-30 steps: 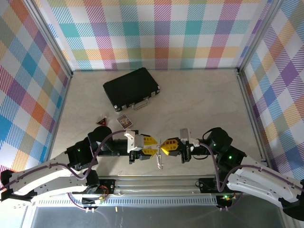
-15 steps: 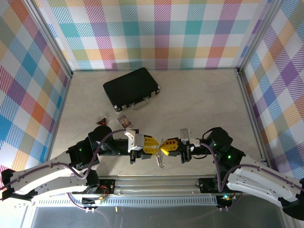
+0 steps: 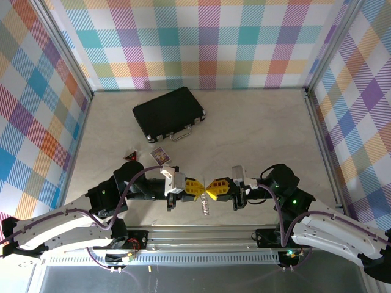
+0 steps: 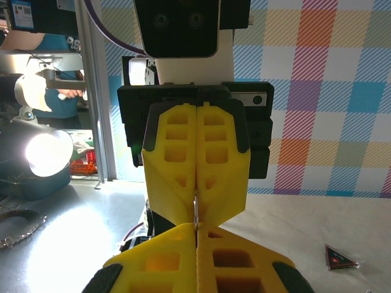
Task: Put the keys on the keyring
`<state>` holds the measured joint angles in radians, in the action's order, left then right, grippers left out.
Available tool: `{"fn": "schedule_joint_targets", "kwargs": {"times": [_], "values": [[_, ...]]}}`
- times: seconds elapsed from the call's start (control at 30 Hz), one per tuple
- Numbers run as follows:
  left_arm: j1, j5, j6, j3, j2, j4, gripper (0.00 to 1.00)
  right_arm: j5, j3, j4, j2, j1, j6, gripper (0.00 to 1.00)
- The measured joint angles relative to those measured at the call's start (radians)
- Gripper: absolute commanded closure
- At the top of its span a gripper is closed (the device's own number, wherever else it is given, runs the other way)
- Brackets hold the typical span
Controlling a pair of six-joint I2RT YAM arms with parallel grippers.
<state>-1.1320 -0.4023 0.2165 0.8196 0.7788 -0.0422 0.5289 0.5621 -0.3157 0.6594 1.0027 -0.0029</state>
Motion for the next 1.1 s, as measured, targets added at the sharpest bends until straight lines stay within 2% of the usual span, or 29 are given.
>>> {"fn": "schedule_joint_targets", "kwargs": {"times": [0.1,0.17,0.3,0.4,0.47,0.73,0.97,1.1], "values": [[0.0,0.002,0.0,-0.001,0.0,0.002,1.0,-0.004,0.0,0.0,-0.001,0.0,0.0,0.99],[0.0,0.006,0.0,-0.005,0.0,0.012,1.0,-0.014,0.0,0.003,-0.005,0.0,0.003,0.87],[0.0,0.031,0.0,-0.013,0.0,0.016,1.0,-0.053,0.001,0.042,-0.022,0.0,0.013,0.57],[0.0,0.055,0.0,-0.026,0.0,0.015,1.0,-0.089,0.006,0.097,-0.035,0.0,0.027,0.43],[0.0,0.077,0.0,-0.029,0.0,0.008,1.0,-0.116,0.009,0.129,-0.038,0.0,0.04,0.38],[0.0,0.196,0.0,-0.034,-0.009,-0.029,1.0,-0.172,0.009,0.222,-0.027,-0.053,0.117,0.27],[0.004,0.327,-0.023,-0.053,-0.038,-0.086,1.0,-0.134,-0.039,0.223,0.014,-0.265,0.26,0.24],[0.009,0.399,-0.045,-0.055,-0.038,-0.127,1.0,-0.112,-0.039,0.253,0.119,-0.311,0.296,0.22]]}}
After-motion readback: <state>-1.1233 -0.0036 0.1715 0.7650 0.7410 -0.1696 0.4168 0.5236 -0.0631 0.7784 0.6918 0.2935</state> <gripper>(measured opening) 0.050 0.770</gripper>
